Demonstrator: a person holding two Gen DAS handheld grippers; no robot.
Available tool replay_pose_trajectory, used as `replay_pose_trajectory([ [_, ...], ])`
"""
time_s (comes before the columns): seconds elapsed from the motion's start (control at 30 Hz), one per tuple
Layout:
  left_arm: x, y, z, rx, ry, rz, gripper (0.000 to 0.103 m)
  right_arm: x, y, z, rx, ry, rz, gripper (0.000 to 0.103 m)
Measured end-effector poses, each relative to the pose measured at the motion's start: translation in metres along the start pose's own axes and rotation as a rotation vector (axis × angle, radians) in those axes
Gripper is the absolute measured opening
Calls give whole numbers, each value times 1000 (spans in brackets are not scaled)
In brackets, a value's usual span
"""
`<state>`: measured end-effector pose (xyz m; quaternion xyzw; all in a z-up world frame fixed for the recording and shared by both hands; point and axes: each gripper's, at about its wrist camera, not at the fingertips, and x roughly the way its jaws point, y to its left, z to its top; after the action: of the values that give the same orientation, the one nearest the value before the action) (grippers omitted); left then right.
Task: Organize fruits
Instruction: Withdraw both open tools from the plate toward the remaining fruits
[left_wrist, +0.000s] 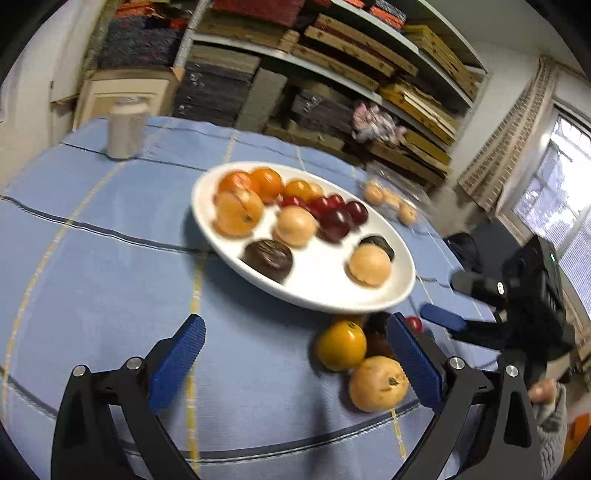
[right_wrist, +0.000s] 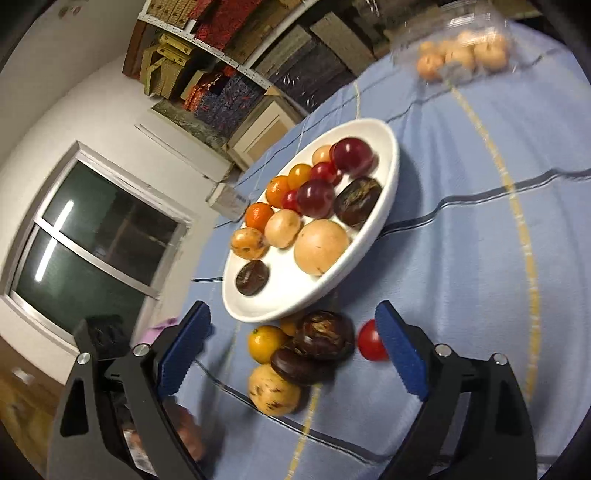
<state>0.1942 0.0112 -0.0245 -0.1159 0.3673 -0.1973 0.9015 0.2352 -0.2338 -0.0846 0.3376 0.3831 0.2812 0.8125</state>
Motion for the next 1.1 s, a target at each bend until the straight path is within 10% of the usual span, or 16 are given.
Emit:
replay_pose_trajectory([
  [0.77,77,-49,5,112,191,-251,99,76,32,19,-103,280,-3,99],
  [1.1,59,-46,-14,104,274,-366,99,78,38,-17,-16,445,195,98],
])
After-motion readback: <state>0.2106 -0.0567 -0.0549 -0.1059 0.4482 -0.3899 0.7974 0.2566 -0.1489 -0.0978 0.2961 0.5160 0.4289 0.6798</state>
